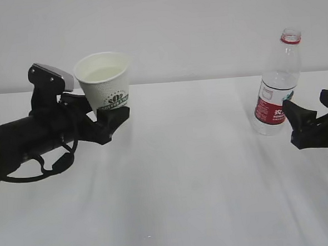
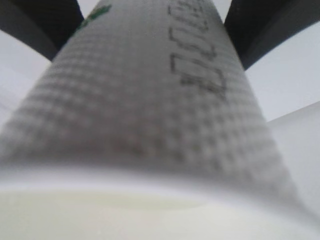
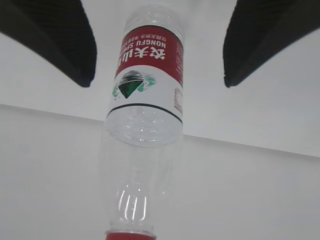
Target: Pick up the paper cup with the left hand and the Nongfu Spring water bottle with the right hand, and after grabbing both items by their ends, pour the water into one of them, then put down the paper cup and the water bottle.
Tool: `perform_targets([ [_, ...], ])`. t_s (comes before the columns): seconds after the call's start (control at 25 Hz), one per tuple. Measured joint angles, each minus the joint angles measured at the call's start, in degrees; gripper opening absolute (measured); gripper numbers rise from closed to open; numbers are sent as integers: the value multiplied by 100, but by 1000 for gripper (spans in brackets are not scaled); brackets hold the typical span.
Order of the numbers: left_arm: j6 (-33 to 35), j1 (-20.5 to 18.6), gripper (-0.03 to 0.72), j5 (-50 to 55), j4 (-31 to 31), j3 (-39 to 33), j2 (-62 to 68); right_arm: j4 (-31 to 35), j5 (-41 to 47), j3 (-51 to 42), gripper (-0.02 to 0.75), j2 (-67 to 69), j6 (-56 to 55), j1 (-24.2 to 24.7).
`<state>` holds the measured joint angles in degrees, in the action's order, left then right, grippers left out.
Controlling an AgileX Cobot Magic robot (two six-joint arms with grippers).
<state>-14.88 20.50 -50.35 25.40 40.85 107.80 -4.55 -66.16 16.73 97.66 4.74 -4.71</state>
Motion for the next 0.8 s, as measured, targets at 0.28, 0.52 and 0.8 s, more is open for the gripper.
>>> perform_targets([
  [0.28,9,-478,583,0,-201,0,0,0,0,0,592,0,0,0],
  [0.52,9,-843,578,0,-474,0,0,0,0,0,592,0,0,0],
  [0.8,161,-1122,573,0,-838,0,0,0,0,0,591,0,0,0],
])
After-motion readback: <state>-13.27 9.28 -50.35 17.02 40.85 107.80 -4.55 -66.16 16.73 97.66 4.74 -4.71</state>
